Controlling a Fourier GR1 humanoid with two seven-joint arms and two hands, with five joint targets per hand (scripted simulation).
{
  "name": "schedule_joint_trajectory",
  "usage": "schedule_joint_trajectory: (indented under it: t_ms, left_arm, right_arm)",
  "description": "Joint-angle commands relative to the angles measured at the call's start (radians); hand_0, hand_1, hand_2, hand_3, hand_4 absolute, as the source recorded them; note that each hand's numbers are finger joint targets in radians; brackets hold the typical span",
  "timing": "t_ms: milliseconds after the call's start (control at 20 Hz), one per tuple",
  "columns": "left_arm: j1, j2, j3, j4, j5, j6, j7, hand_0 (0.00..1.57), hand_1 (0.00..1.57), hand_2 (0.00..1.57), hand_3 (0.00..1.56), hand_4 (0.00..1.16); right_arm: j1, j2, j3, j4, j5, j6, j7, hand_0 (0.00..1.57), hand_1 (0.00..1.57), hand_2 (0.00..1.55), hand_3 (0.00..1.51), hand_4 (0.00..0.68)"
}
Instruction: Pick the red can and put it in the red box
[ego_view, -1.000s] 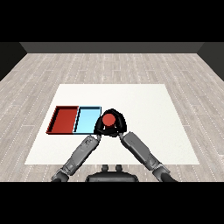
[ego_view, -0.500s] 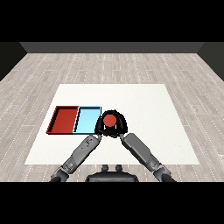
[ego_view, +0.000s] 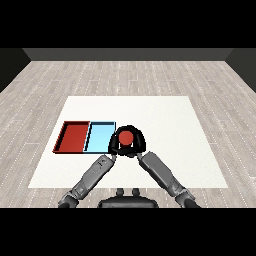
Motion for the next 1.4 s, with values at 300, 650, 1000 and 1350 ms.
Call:
schedule_joint_trajectory:
  t_ms: [300,650,1000,1350]
  left_arm:
    - [0.048,-0.035,-0.004,-0.005,0.008,-0.051,-0.010,1.57,1.57,1.57,1.49,1.14]
    - [0.005,-0.036,-0.021,0.054,0.010,0.005,-0.045,1.57,1.57,1.57,1.48,1.15]
    - [0.000,-0.037,0.034,0.035,0.042,-0.034,-0.030,1.57,1.57,1.57,1.49,1.14]
    - [0.037,-0.026,0.119,0.087,0.016,-0.081,-0.080,1.57,1.57,1.55,1.45,1.12]
  right_arm:
    - [0.021,0.018,-0.020,-0.050,0.033,0.082,0.020,0.00,0.00,0.00,0.00,0.000]
    - [0.032,0.002,-0.064,-0.030,0.092,0.101,-0.008,0.00,0.00,0.00,0.00,0.000]
    - [0.040,-0.052,-0.129,-0.198,0.168,0.026,0.092,0.00,0.00,0.00,0.00,0.000]
    - [0.008,-0.195,-0.304,-0.457,0.121,0.038,0.267,0.00,0.00,0.00,0.00,0.000]
